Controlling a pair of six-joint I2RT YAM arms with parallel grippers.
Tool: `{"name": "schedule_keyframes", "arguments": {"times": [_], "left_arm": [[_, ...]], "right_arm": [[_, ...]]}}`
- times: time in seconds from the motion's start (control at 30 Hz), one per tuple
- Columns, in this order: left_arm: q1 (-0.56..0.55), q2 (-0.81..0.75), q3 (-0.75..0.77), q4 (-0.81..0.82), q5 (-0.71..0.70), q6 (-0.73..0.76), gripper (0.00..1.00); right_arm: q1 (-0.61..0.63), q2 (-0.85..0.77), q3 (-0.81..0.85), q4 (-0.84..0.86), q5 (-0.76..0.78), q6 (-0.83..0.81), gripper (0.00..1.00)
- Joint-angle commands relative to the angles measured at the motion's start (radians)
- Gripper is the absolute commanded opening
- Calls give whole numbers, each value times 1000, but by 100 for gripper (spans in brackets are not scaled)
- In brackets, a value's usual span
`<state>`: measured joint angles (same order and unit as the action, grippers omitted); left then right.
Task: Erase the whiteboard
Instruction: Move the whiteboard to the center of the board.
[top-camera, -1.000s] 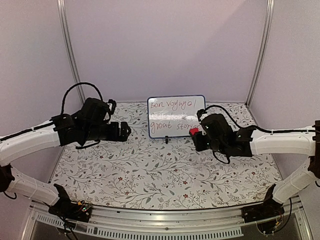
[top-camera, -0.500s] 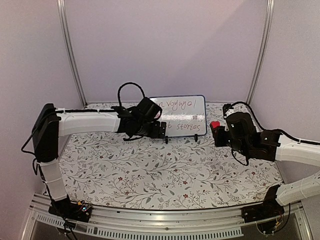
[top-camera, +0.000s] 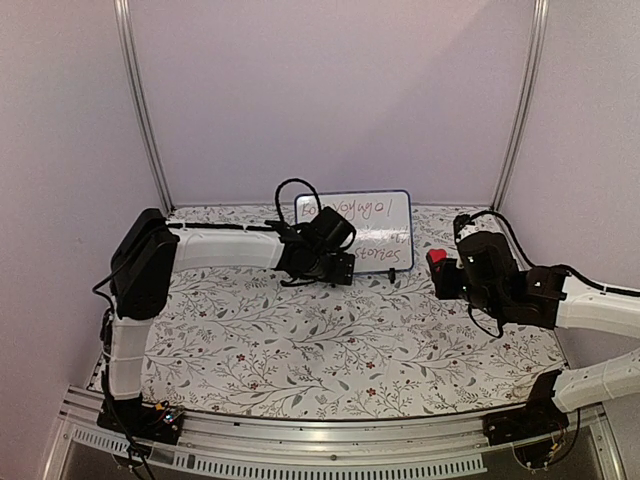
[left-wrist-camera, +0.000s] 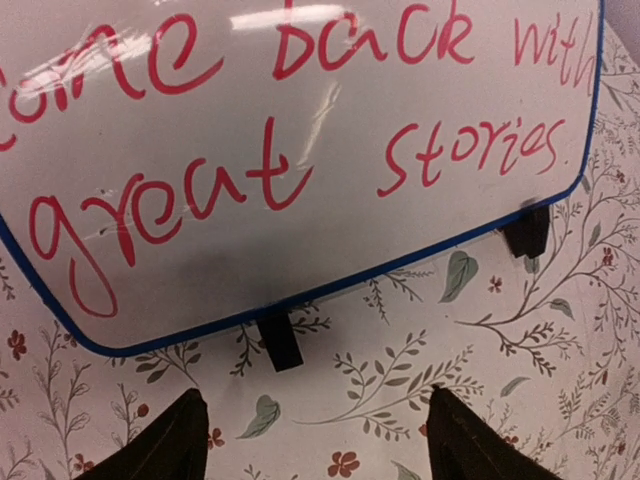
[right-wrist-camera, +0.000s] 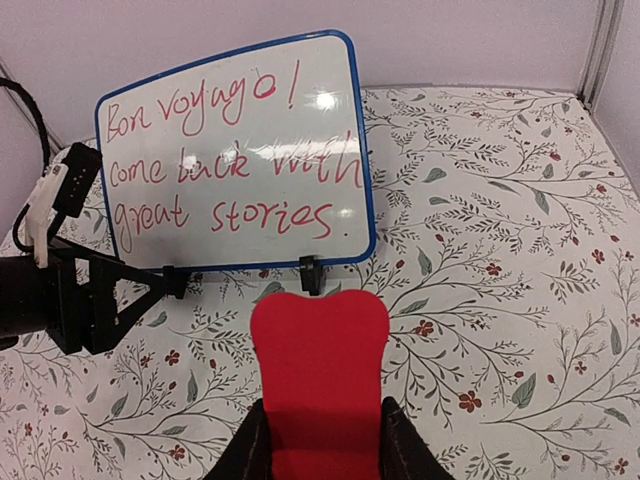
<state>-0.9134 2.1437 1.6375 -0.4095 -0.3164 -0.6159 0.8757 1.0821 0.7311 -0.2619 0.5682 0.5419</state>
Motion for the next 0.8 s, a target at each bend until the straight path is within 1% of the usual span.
{"name": "schedule_keyframes", "arguments": {"times": [0.0, 0.23, 0.47, 0.53, 0.77], "left_arm": [[-18, 57, 56, -5, 27, -21, 72], [-22, 99, 78, -22, 27, -30, 71], [-19, 134, 88, -17, 8, -53, 62], [-18, 144, 90, -13, 1, -53, 58], [0, 165, 92, 6, -16, -56, 47]], "right_arm": [[-4, -21, -13, 14, 1, 19, 25], [-4, -34, -20, 13, 0, 21, 26], [-3, -30, -21, 20, -13, 21, 25], [-3, -26, -19, 22, -18, 21, 26], [-3, -19, -11, 31, -38, 22, 26]]}}
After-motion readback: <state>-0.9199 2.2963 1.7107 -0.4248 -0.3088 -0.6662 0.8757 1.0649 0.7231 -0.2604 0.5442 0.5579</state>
